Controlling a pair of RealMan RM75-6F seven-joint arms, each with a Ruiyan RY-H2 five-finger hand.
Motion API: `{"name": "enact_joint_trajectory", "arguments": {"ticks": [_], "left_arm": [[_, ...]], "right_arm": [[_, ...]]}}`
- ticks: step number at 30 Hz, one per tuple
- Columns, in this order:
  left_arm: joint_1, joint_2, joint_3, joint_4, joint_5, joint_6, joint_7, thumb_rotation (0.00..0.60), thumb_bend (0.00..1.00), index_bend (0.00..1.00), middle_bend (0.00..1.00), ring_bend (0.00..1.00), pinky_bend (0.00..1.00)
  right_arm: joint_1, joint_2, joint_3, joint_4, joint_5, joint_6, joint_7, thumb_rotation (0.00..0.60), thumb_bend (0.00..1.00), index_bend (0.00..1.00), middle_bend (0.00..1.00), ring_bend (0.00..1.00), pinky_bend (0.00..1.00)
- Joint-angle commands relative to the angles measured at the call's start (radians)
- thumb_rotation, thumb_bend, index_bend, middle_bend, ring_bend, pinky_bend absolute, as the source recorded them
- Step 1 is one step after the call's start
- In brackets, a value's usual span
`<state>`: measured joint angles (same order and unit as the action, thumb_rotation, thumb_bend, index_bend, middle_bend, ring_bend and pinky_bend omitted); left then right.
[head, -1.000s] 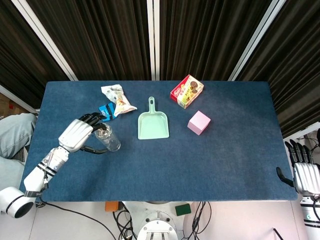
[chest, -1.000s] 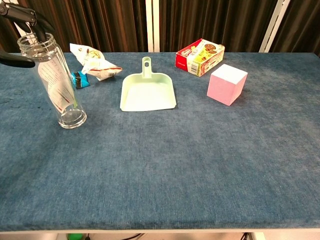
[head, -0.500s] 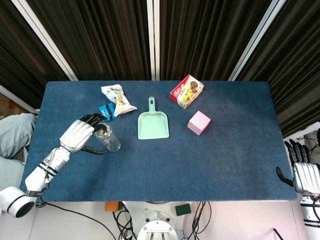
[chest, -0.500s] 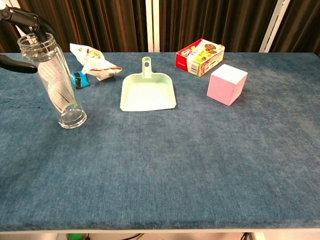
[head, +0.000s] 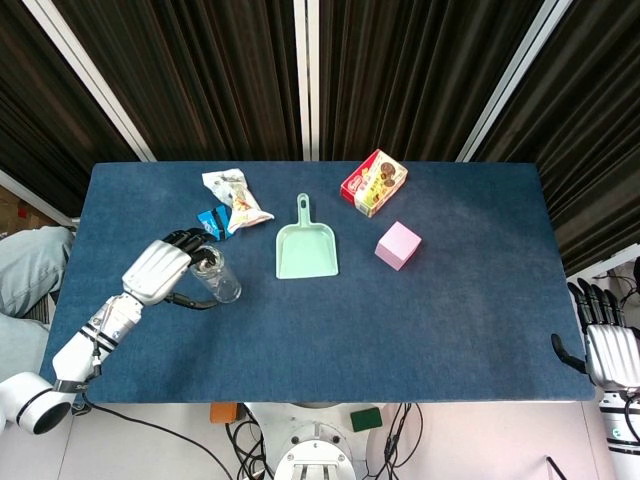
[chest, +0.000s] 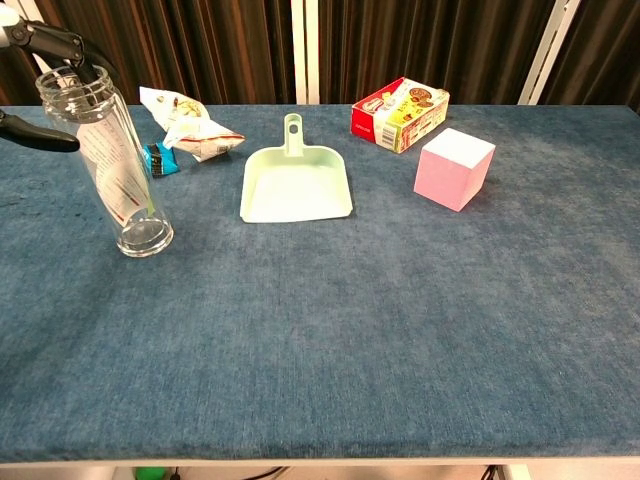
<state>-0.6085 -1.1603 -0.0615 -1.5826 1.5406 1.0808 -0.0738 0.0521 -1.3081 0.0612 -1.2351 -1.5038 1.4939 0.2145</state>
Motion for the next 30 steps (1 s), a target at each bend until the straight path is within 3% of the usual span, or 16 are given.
{"name": "enact_joint_trajectory", "arguments": {"ticks": [1, 24, 30], "left_arm": [[-0.001, -0.001, 0.000, 0.000, 0.000, -0.001, 0.001, 0.276, 0.00, 0.40, 0.17, 0.11, 0.22], [0.007, 0.023, -0.014, -0.020, 0.005, 0.036, -0.008, 0.278, 0.00, 0.39, 0.17, 0.11, 0.22], [0.025, 0.042, -0.041, -0.039, 0.025, 0.117, -0.037, 0.310, 0.00, 0.36, 0.17, 0.11, 0.22]], "right_arm": [[0.000, 0.000, 0.000, 0.000, 0.000, 0.000, 0.000, 0.600, 0.33, 0.00, 0.00, 0.00, 0.00], [-0.001, -0.005, 0.000, 0.009, 0.001, 0.000, 0.007, 0.600, 0.33, 0.00, 0.00, 0.00, 0.00], [-0.002, -0.006, 0.000, 0.011, 0.002, 0.003, 0.012, 0.600, 0.33, 0.00, 0.00, 0.00, 0.00]]}}
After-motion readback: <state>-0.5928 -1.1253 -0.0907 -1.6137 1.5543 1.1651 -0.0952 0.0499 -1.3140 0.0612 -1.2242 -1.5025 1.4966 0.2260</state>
